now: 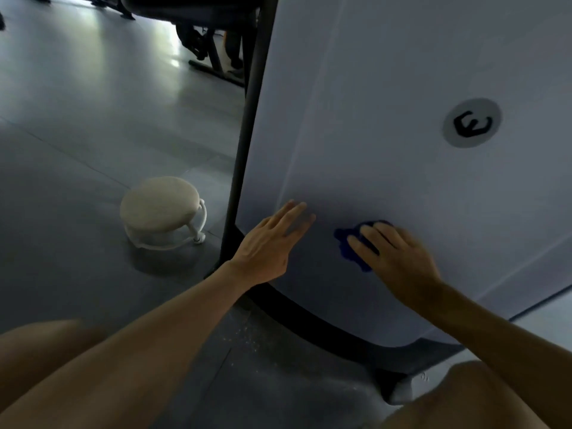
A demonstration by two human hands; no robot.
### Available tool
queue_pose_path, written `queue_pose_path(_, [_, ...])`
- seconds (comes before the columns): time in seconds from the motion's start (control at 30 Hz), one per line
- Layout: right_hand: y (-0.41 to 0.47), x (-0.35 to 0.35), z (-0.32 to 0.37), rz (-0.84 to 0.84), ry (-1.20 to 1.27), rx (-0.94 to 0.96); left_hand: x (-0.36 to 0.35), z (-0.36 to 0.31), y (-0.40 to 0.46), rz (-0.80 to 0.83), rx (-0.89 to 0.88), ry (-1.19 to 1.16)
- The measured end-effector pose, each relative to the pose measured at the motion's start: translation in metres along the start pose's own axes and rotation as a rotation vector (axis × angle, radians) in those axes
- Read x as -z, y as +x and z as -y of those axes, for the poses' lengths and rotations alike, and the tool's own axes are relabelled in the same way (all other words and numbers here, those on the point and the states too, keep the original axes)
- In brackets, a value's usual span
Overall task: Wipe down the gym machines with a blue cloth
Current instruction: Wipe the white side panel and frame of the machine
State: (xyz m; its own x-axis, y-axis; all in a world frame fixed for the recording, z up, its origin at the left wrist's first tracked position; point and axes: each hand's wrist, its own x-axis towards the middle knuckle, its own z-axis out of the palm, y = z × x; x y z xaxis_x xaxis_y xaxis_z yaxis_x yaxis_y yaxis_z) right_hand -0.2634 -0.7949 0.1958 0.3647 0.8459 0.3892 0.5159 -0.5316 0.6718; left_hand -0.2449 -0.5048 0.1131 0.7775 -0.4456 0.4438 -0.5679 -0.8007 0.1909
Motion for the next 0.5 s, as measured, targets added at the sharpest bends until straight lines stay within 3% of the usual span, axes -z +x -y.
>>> queue_pose_path(0.2, [-0.045, 0.029, -0.016, 0.103, 0.093, -0.169, 0.023, -0.012, 0.013, -0.068, -0.208, 0.176])
queue_pose_path(0.5, [0.001, 0.009, -0.024, -0.145, 0.193, -0.250, 0.037, -0.003, 0.033, -0.223, -0.312, 0.255])
